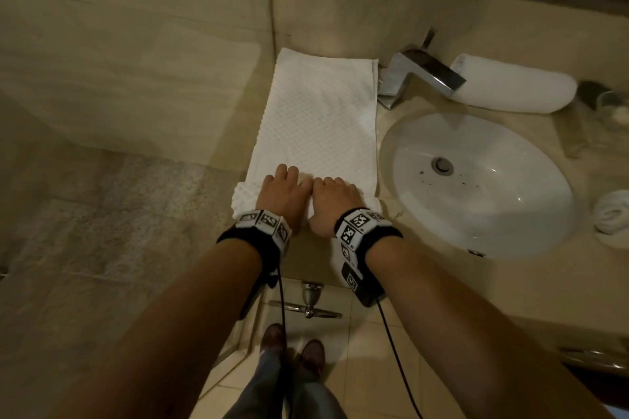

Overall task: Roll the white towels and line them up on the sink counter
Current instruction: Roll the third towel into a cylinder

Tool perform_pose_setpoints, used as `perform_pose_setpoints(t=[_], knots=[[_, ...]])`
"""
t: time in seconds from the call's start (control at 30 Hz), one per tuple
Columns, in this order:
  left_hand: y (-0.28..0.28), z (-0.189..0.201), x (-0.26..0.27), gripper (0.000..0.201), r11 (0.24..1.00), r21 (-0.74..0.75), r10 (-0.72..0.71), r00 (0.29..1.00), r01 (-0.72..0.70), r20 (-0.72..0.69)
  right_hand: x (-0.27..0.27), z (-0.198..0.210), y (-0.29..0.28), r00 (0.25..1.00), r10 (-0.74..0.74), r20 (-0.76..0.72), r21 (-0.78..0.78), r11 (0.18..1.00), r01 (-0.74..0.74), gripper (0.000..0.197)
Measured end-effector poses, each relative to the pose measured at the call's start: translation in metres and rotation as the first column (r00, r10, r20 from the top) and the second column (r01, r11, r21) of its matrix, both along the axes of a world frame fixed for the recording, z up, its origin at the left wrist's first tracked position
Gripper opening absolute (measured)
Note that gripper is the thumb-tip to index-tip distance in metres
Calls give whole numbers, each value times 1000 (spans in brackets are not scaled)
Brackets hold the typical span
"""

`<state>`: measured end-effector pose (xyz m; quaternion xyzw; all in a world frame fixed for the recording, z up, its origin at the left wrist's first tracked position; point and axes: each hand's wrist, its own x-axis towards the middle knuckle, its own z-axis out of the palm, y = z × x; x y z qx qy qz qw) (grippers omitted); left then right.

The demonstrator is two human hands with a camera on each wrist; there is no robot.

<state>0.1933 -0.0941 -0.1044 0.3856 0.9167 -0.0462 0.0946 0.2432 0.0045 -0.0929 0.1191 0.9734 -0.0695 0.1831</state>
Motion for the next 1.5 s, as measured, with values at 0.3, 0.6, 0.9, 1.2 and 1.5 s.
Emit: perform_pose_setpoints(t=[0.3,0.6,0.9,1.2,1.5], knots=[[9,7,-23,63,991,-136,41,987,-20,157,18,-3,-13,986,37,-162,129,992,-16,52],[11,24,-28,54,971,-206,-129,991,118,-43,-22,13,9,999,-9,44,0,1000,9,61],[17,18,-38,61,986,-158,-51,998,58,46,-34,10,14,996,-52,65,9,999,52,66],[32,6,-57,68,988,-154,2,995,13,98,-28,-1,20,993,98,-60,80,992,-93,82],[21,2,-38,45,991,104,-69,988,84,-136,-55,5,37,998,65,-17,-75,995,-66,40]])
